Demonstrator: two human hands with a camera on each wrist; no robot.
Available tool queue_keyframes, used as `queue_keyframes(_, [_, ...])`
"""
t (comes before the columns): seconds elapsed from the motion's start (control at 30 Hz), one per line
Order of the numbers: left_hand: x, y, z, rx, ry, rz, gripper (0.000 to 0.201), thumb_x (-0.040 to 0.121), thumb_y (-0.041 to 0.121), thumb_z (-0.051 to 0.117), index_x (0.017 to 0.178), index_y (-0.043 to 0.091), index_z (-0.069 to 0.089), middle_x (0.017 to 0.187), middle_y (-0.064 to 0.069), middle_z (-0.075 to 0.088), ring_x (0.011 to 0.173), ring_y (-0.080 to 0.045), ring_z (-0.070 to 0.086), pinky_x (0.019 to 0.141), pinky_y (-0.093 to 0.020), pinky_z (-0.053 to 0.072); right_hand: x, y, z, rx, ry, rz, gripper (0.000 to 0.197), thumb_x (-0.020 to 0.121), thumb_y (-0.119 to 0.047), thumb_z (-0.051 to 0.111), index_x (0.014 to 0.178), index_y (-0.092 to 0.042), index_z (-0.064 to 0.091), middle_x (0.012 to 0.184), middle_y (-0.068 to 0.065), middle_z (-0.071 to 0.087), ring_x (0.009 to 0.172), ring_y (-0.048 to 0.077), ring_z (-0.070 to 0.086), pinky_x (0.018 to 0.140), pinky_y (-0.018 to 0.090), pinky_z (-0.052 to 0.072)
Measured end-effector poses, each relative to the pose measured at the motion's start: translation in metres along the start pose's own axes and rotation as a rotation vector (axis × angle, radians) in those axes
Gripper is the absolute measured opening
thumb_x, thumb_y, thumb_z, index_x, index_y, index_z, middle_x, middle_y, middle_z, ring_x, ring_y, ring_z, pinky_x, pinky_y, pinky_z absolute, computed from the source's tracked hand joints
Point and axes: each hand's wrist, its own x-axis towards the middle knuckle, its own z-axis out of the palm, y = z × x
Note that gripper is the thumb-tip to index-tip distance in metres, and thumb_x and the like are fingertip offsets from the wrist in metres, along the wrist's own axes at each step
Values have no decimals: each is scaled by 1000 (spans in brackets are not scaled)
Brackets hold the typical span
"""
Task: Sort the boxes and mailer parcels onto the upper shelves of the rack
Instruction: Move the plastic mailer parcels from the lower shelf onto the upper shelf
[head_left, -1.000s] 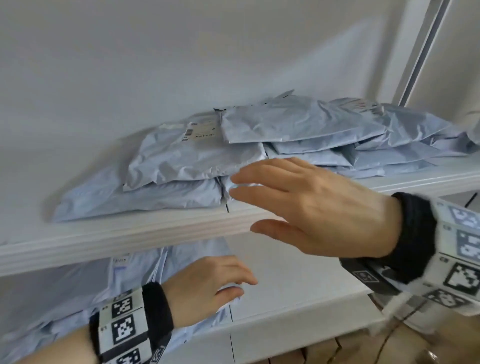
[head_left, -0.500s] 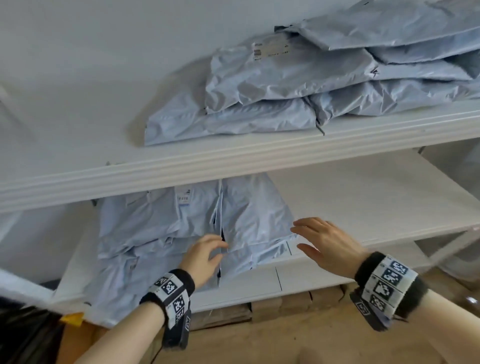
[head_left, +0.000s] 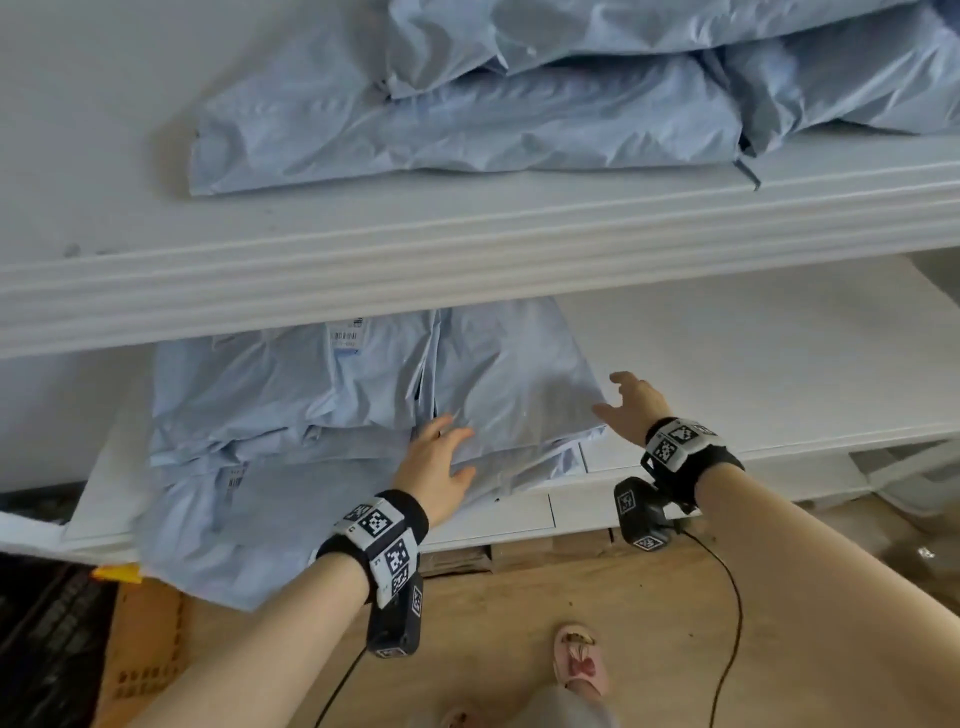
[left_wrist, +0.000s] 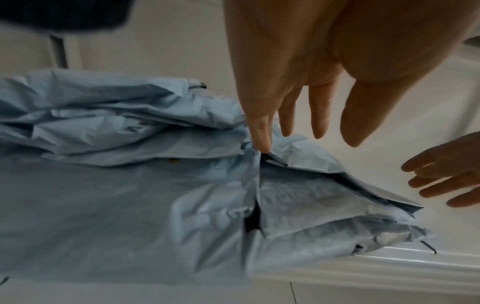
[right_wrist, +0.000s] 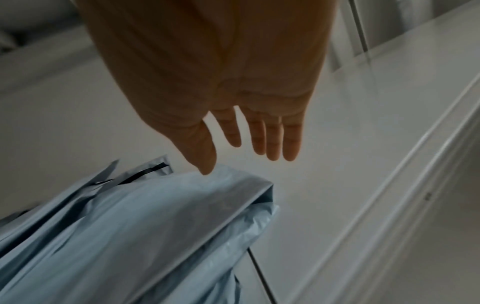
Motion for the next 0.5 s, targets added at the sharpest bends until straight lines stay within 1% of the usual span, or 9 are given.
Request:
queue_keyframes(0.13, [14, 7, 14, -3, 4, -92, 53, 93, 22, 59, 142, 14, 42, 159, -4, 12, 144, -20, 22, 114, -26, 19, 37, 0, -2, 32, -63, 86, 72, 88, -29, 65, 147, -6, 31, 143, 19, 45, 130, 34, 45, 102, 36, 39])
queue_keyframes(0.23, [19, 11, 23, -37, 24, -138, 52, 92, 21, 60, 141, 15, 44, 158, -6, 13, 144, -21, 23, 112, -25, 19, 58, -2, -2, 58, -85, 120, 72, 86, -30, 68, 145, -7, 35, 140, 16, 48, 125, 34, 50, 100, 38, 44])
queue_keyframes(0.27, [20, 12, 26, -52, 31, -157, 51, 92, 21, 61, 140, 16, 44, 158, -6, 15, 143, -22, 24, 111, -25, 20, 63, 0, -1, 73, -101, 120, 68, 85, -29, 69, 142, -7, 40, 137, 16, 52, 121, 33, 54, 99, 39, 46])
queue_keyframes(0.3, [20, 12, 25, -60, 45, -164, 51, 91, 21, 61, 139, 16, 45, 157, -6, 17, 141, -22, 27, 110, -25, 22, 65, 0, 1, 87, -106, 108, 60, 83, -26, 69, 136, -8, 49, 130, 15, 58, 113, 31, 58, 94, 38, 49])
queue_keyframes(0.33, [21, 12, 26, -66, 66, -172, 49, 91, 20, 62, 137, 16, 46, 154, -6, 21, 139, -22, 31, 108, -24, 24, 67, 3, 2, 99, -112, 91, 48, 82, -22, 69, 127, -8, 58, 118, 15, 65, 102, 29, 63, 87, 35, 51])
queue_keyframes(0.37, [23, 13, 27, -75, 93, -184, 48, 90, 20, 63, 135, 15, 48, 151, -7, 25, 136, -22, 35, 107, -23, 25, 68, 6, 1, 110, -118, 74, 36, 81, -17, 68, 115, -8, 66, 103, 13, 69, 89, 26, 64, 78, 31, 52])
queue_keyframes(0.4, [24, 14, 27, -86, 127, -199, 46, 89, 19, 65, 132, 14, 50, 148, -7, 29, 133, -23, 38, 106, -23, 26, 68, 9, 0, 120, -129, 61, 27, 81, -14, 67, 107, -8, 69, 90, 11, 70, 78, 24, 63, 72, 30, 52])
queue_keyframes(0.43, [25, 15, 27, -95, 163, -217, 46, 88, 18, 66, 131, 13, 51, 146, -8, 31, 131, -23, 39, 107, -25, 27, 68, 14, -2, 131, -142, 51, 21, 80, -11, 66, 101, -8, 70, 82, 10, 68, 72, 23, 62, 70, 32, 54])
queue_keyframes(0.5, [30, 19, 27, -117, 223, -245, 47, 87, 18, 66, 130, 10, 52, 143, -12, 35, 129, -25, 40, 108, -29, 28, 64, 29, -9, 162, -140, 40, 15, 80, -8, 64, 95, -8, 69, 76, 9, 68, 68, 22, 63, 74, 37, 59])
